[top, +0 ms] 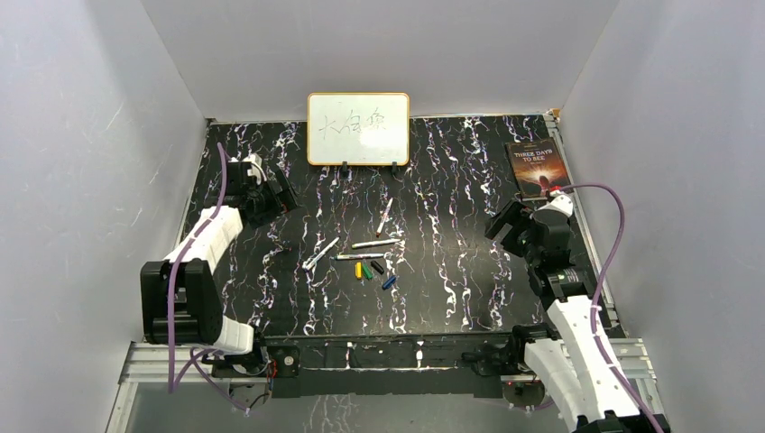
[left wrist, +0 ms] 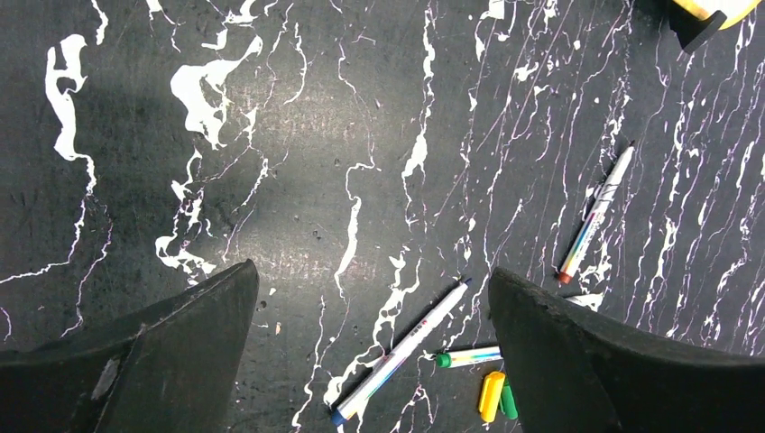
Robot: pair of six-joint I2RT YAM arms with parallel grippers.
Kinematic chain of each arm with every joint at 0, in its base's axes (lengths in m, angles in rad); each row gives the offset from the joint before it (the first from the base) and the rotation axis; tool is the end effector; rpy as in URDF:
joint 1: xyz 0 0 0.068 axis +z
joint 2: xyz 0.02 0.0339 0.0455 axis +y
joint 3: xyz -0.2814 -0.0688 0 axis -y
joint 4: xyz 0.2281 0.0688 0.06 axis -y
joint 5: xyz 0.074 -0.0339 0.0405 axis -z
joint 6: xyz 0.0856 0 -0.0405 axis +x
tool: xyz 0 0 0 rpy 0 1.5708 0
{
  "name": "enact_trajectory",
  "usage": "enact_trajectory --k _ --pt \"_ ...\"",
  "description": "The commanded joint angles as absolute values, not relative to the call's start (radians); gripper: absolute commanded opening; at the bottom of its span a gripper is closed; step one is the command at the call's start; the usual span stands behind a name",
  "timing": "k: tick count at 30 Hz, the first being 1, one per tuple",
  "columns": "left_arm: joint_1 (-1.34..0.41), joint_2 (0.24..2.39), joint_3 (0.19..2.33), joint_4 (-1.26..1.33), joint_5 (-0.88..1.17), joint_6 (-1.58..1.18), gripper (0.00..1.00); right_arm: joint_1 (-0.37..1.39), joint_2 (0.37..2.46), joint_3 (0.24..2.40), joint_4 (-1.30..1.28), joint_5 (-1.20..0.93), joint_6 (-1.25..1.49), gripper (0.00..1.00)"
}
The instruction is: Insert the pens into the pen caps
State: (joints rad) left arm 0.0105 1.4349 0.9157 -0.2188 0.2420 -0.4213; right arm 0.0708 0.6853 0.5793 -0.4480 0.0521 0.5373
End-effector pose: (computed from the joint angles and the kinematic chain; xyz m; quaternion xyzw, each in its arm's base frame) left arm 0.3261 -0.0171 0.2255 -0.1468 0.8972 -0.1900 0.3706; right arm 0.1708 0.0076 0.2432 0.2142 0.8467 0.1240 0.4711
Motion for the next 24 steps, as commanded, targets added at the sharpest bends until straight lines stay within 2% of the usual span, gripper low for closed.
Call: enact_trajectory --k 1,2,3,4,6,8,10,12,15,17,20,22,24 --pt "0.005 1.375 0.912 -0.224 0.267 -0.423 0.98 0.067 0.626 0.556 -0.369 0.02 0.571 0.77" --pt "0.003 1.373 0.906 -0.211 0.28 -0.415 0.98 0.067 0.618 0.553 -0.364 0.005 0.575 0.71" --pt "0.002 1.358 0.897 -0.193 0.293 -0.411 0.98 0.067 0.611 0.549 -0.358 -0.009 0.578 0.6" --pt "0.002 1.335 0.887 -0.178 0.309 -0.404 0.97 0.067 0.605 0.548 -0.353 -0.026 0.568 0.44" --pt "0.002 1.303 0.872 -0.152 0.341 -0.39 0.97 0.066 0.593 0.552 -0.341 -0.059 0.539 0.24" --pt "-0.001 1.284 0.859 -0.133 0.351 -0.388 0.97 0.067 0.586 0.561 -0.342 -0.067 0.521 0.14" --pt "-0.006 1.279 0.853 -0.122 0.367 -0.384 0.97 0.067 0.591 0.569 -0.35 -0.07 0.501 0.1" --pt "-0.017 1.289 0.847 -0.119 0.383 -0.369 0.91 0.067 0.597 0.569 -0.349 -0.089 0.485 0.14" --pt "-0.043 1.335 0.86 -0.147 0.436 -0.323 0.7 0.067 0.605 0.557 -0.346 -0.137 0.47 0.37" --pt "-0.093 1.358 0.874 -0.176 0.414 -0.287 0.65 0.067 0.61 0.546 -0.334 -0.182 0.468 0.46" --pt "-0.198 1.364 0.897 -0.232 0.327 -0.197 0.67 0.069 0.622 0.523 -0.309 -0.243 0.455 0.51" --pt "-0.258 1.362 0.892 -0.25 0.306 -0.154 0.79 0.068 0.639 0.51 -0.29 -0.284 0.443 0.52" --pt "-0.288 1.352 0.882 -0.256 0.31 -0.145 0.85 0.07 0.674 0.498 -0.263 -0.327 0.437 0.49"
